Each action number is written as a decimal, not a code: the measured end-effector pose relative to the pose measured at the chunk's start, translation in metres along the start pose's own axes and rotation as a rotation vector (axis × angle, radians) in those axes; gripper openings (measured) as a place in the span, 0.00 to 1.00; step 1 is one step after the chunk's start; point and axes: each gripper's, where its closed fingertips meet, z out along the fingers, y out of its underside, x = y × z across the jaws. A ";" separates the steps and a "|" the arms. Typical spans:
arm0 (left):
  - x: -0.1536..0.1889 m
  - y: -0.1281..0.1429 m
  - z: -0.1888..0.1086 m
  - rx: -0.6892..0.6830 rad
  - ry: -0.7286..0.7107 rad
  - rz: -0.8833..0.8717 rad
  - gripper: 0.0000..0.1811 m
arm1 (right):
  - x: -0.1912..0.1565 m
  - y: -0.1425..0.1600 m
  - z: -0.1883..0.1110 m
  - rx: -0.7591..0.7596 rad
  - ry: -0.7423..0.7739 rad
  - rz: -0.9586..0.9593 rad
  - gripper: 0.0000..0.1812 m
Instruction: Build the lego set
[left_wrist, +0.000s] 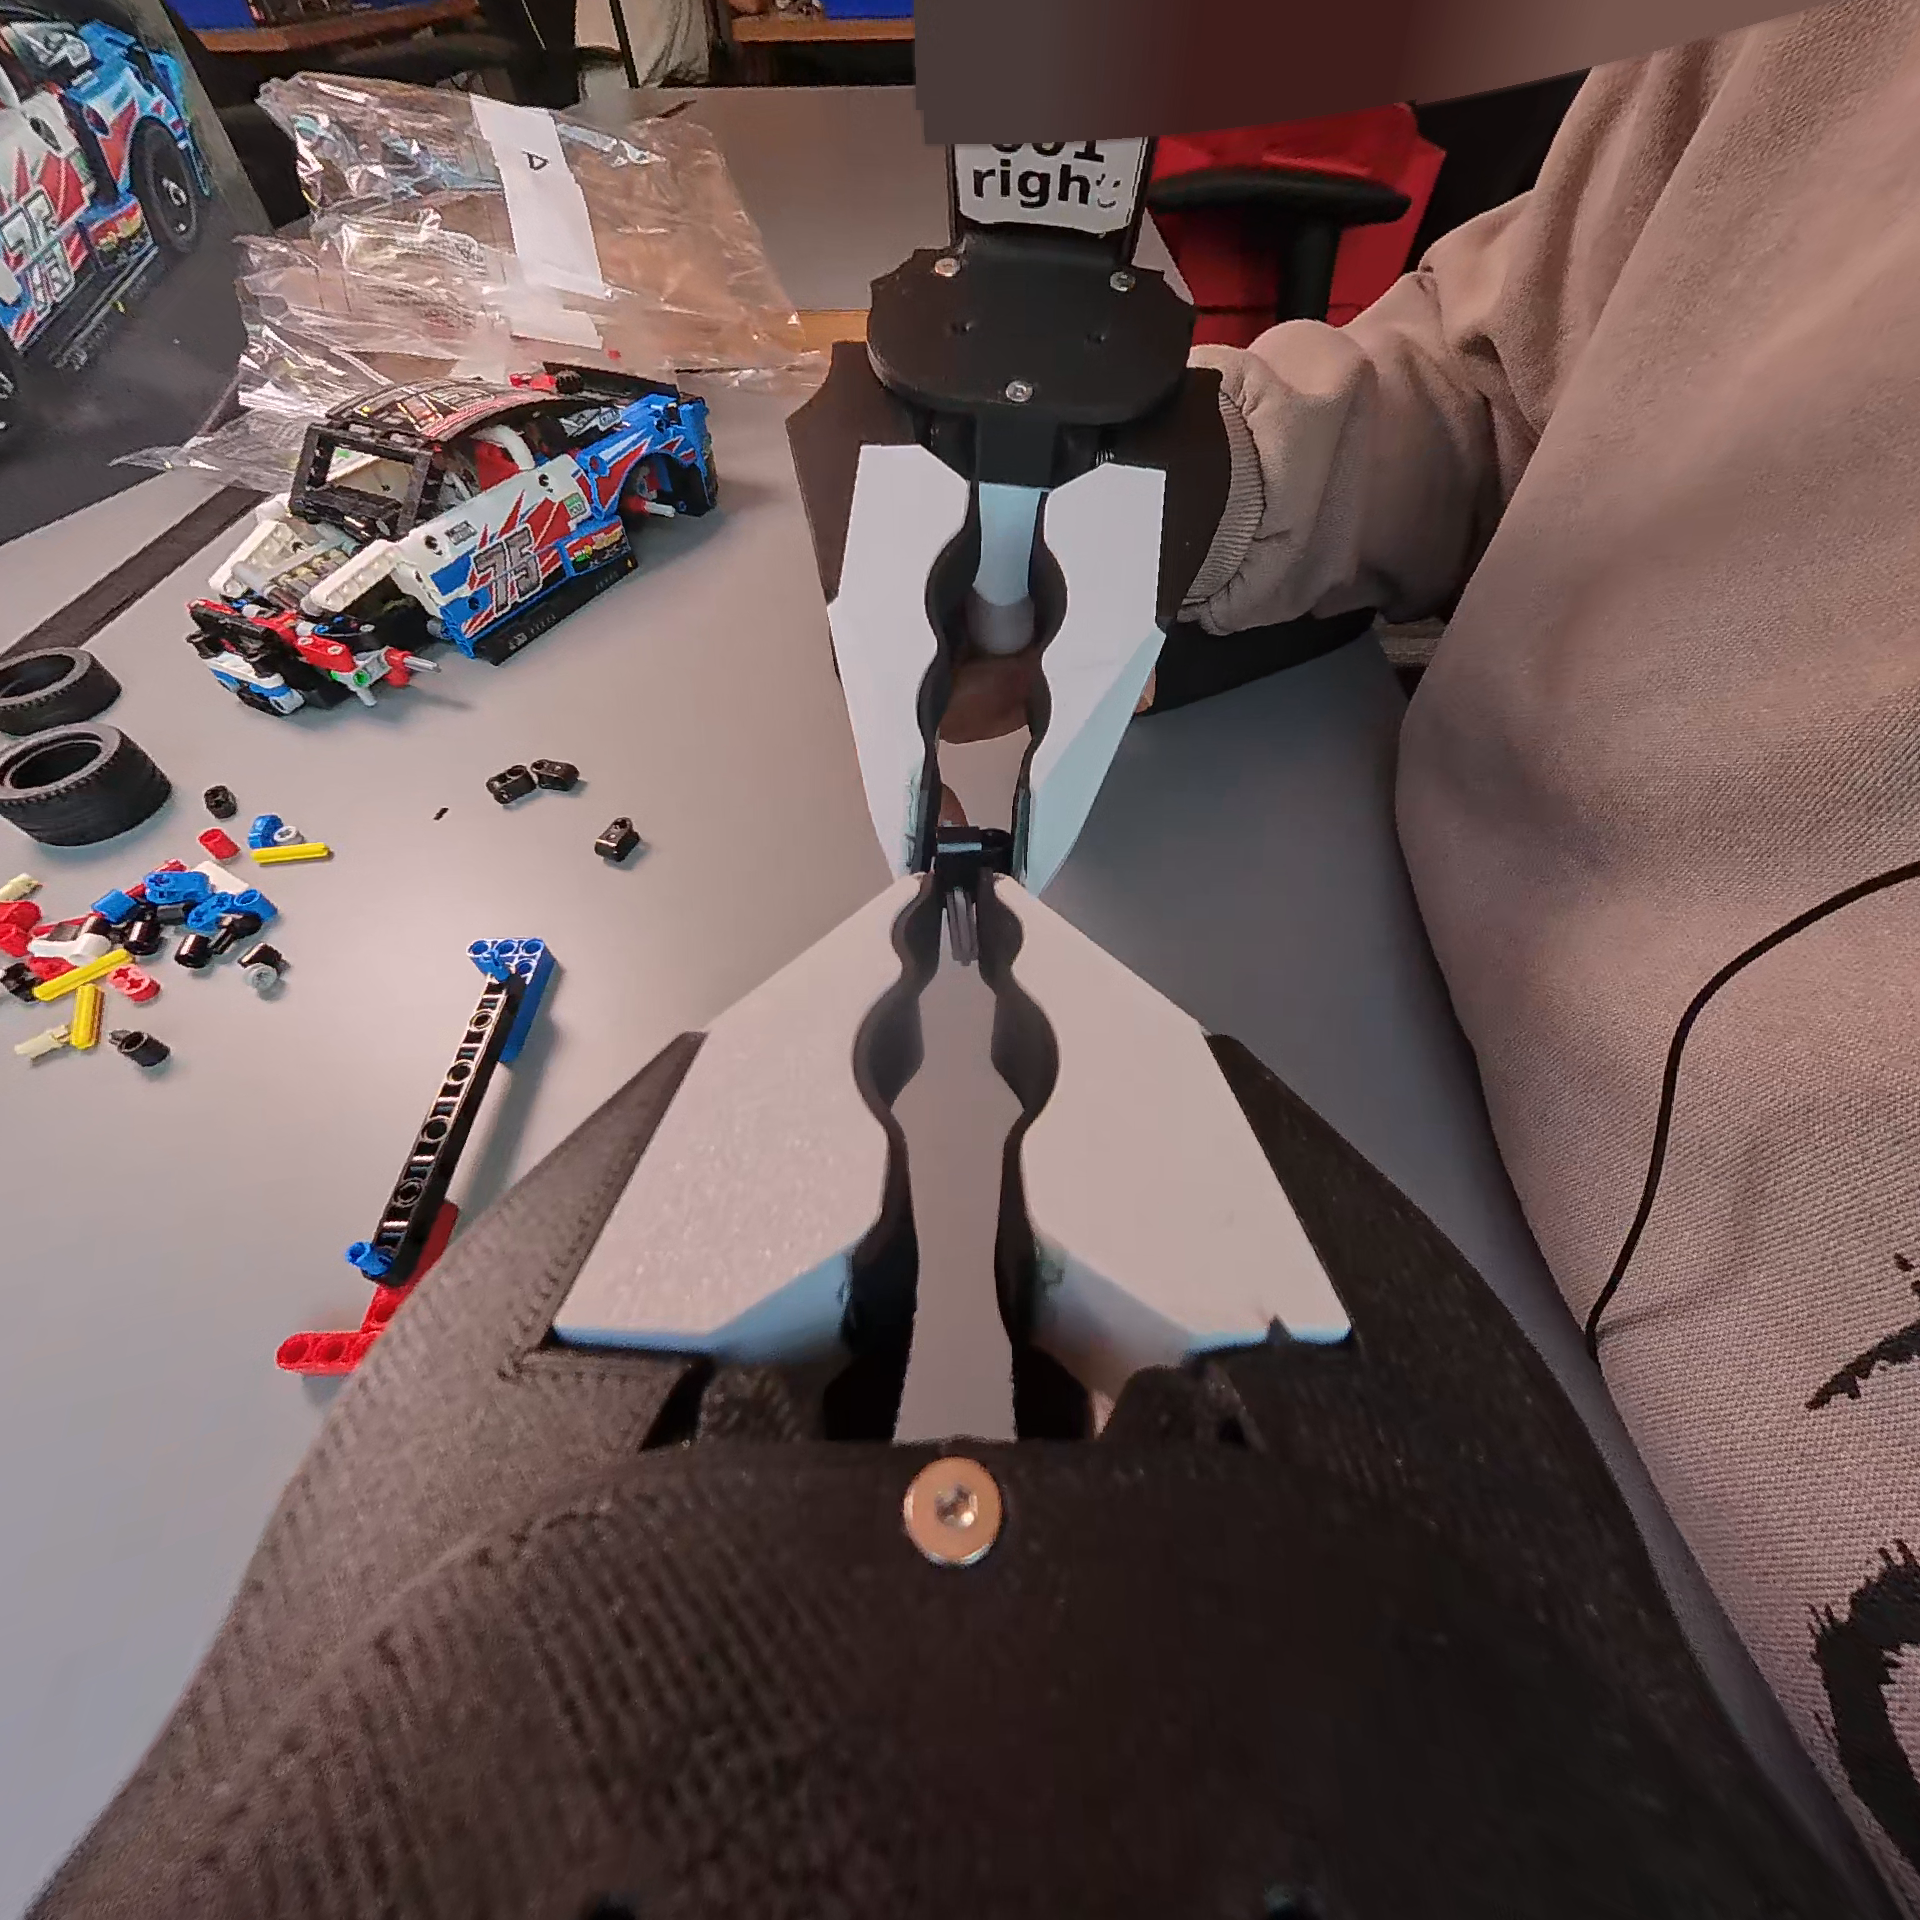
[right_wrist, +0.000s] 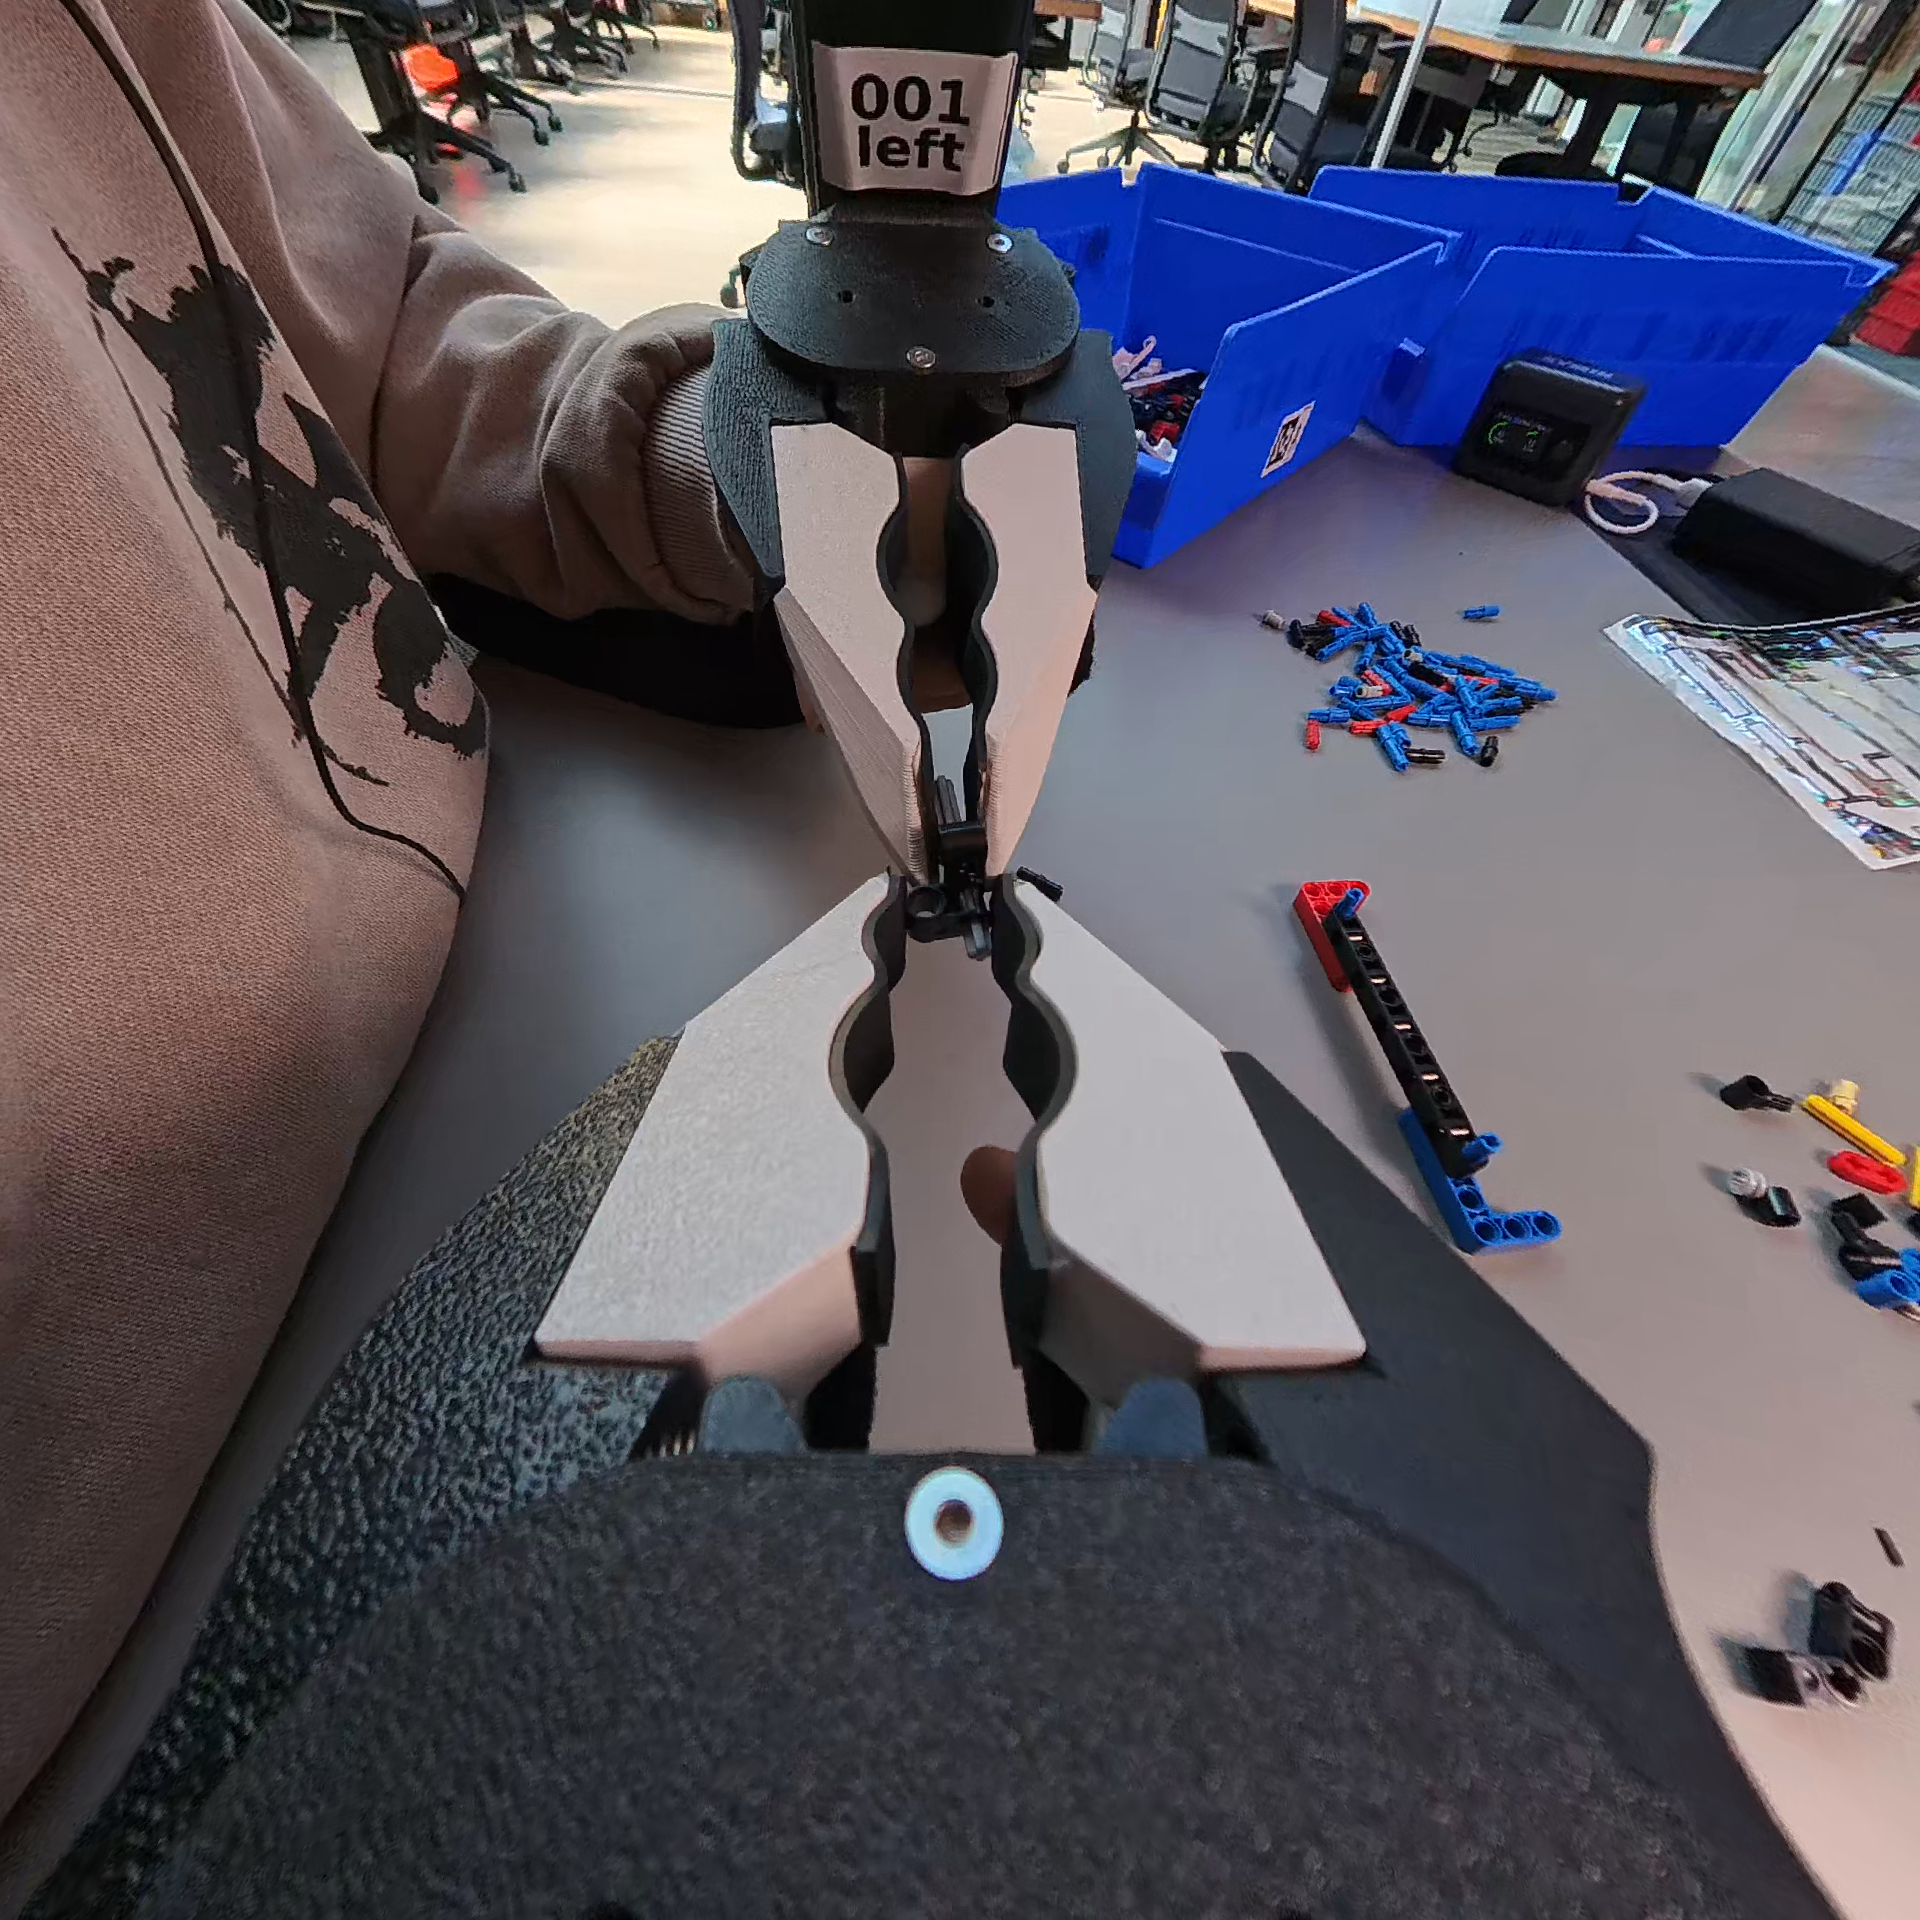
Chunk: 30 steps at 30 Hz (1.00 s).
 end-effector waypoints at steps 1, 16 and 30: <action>0.000 0.000 0.000 -0.003 0.000 0.002 0.03 | 0.000 0.000 0.000 -0.003 -0.001 0.001 0.08; -0.003 0.001 -0.006 -0.002 -0.014 -0.027 0.03 | 0.002 0.001 0.000 -0.011 0.018 0.029 0.08; -0.001 0.003 -0.007 0.001 -0.003 -0.026 0.03 | 0.001 0.002 -0.002 -0.001 0.011 0.032 0.08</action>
